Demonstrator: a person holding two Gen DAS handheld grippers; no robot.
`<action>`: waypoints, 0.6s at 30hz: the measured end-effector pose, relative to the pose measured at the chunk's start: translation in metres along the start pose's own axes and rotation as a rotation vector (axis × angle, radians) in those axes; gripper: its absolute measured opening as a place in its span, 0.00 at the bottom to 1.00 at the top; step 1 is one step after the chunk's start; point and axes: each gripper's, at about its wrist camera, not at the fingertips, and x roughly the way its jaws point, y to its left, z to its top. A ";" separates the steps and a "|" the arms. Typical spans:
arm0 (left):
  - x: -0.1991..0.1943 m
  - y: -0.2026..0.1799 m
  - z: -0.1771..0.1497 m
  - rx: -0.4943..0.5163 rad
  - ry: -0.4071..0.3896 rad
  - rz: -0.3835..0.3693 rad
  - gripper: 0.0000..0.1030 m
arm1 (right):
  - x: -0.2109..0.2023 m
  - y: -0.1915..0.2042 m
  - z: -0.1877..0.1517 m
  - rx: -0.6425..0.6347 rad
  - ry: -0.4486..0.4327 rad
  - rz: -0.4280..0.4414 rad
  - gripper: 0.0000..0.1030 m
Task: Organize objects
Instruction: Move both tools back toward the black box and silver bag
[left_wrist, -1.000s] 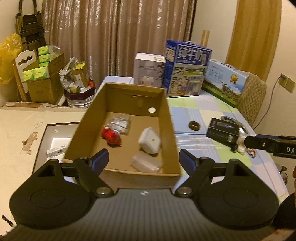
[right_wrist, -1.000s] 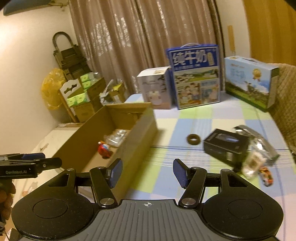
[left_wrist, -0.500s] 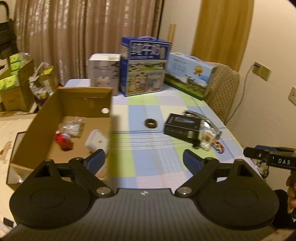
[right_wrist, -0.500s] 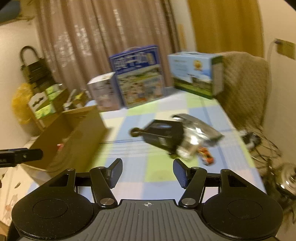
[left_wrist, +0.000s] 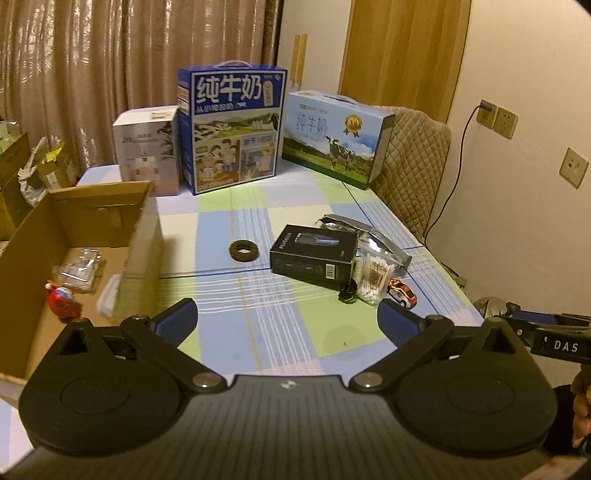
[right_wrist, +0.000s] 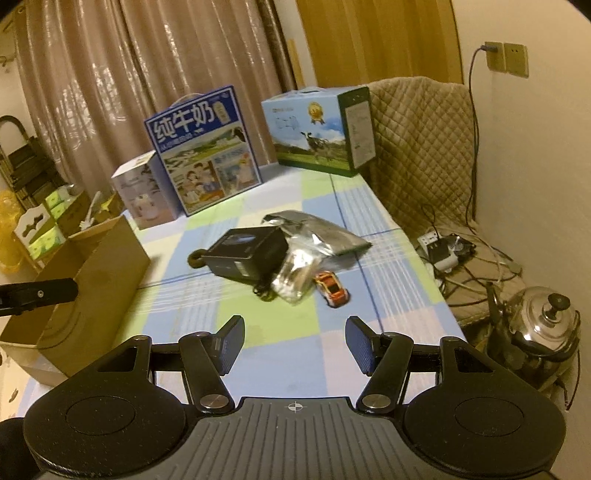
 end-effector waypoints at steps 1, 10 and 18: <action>0.005 -0.002 0.000 0.001 0.005 -0.004 0.99 | 0.003 -0.003 0.001 0.001 0.003 -0.003 0.56; 0.060 -0.009 0.004 0.018 0.060 -0.006 0.99 | 0.051 -0.013 0.019 -0.044 0.017 -0.005 0.56; 0.124 -0.001 0.007 0.006 0.090 0.020 0.99 | 0.128 -0.017 0.044 -0.151 0.022 -0.034 0.56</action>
